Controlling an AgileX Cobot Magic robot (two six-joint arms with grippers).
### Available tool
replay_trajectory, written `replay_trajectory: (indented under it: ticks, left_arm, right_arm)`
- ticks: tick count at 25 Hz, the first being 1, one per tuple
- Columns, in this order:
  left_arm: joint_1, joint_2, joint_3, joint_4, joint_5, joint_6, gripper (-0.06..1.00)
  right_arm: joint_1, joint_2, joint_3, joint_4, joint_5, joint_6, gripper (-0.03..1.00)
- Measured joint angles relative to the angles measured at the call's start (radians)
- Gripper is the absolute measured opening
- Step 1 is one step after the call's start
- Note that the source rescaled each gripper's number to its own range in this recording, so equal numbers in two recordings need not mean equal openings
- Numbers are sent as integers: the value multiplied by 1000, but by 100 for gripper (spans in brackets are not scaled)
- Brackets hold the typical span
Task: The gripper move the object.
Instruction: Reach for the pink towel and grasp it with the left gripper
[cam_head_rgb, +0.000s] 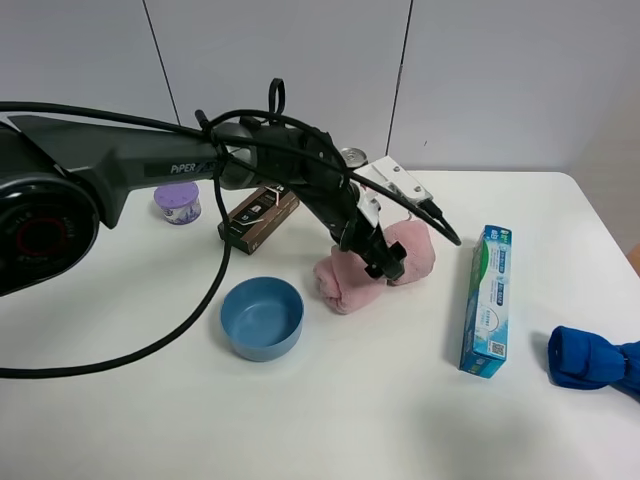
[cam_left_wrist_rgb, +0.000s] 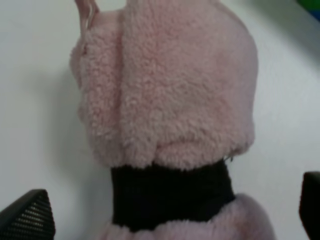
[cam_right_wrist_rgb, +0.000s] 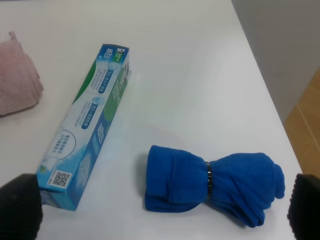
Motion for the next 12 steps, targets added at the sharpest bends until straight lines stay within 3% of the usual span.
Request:
replay_trajectory:
  ticks: [12]
  left_arm:
    - [0, 93, 0, -19, -52, -1, 100]
  right_arm:
    - [0, 0, 0, 0, 0, 1, 100]
